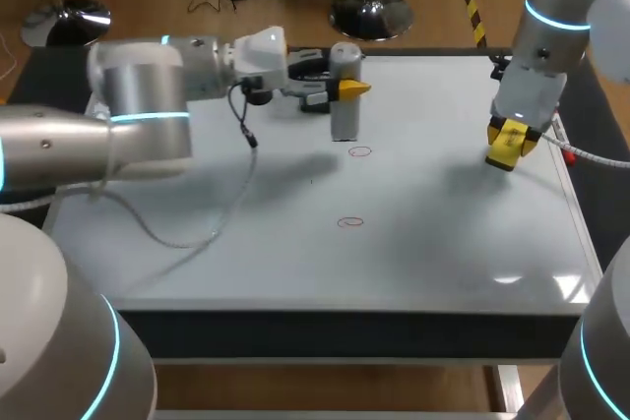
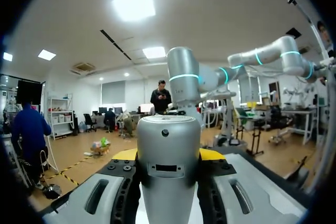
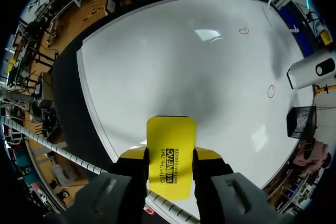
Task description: Pick up the inspection probe, press it on each red-marked spot on the whiteboard one by one, put down the probe, pick up the eraser, and wipe off all the red marks.
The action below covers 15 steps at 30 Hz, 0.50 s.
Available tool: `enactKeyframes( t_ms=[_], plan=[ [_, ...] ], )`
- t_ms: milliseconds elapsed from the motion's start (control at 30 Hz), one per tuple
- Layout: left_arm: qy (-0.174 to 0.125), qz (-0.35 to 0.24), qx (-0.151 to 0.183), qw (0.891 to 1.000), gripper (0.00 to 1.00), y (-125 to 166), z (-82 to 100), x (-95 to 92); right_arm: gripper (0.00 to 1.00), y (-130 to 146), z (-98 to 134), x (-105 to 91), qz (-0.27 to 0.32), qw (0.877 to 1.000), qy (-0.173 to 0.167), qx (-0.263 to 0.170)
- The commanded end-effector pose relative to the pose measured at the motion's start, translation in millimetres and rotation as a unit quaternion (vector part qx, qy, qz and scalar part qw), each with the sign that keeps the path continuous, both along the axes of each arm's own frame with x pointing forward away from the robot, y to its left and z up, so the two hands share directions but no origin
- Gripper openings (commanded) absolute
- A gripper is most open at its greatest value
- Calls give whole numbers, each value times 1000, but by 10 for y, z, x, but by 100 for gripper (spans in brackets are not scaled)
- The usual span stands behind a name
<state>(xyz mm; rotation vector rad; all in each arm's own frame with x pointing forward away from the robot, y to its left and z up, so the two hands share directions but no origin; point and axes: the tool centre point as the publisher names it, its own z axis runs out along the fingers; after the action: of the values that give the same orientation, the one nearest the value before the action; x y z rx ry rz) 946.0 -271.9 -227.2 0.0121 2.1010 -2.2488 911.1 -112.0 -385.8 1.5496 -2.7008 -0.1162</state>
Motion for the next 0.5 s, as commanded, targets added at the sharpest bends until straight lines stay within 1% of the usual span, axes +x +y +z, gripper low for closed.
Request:
enactKeyframes(
  t_ms=[33,200,500],
  plan=[
    [-4,-52,-1,999,0,-265,-82,92,0,-3,3,5,1,1000,0,-1],
    [-5,-55,-1,998,0,-299,-146,98,0,-3,3,5,1,1000,0,-1],
    [0,-64,7,998,0,-266,-299,117,0,-3,3,5,1,1000,0,-1]
  ],
)
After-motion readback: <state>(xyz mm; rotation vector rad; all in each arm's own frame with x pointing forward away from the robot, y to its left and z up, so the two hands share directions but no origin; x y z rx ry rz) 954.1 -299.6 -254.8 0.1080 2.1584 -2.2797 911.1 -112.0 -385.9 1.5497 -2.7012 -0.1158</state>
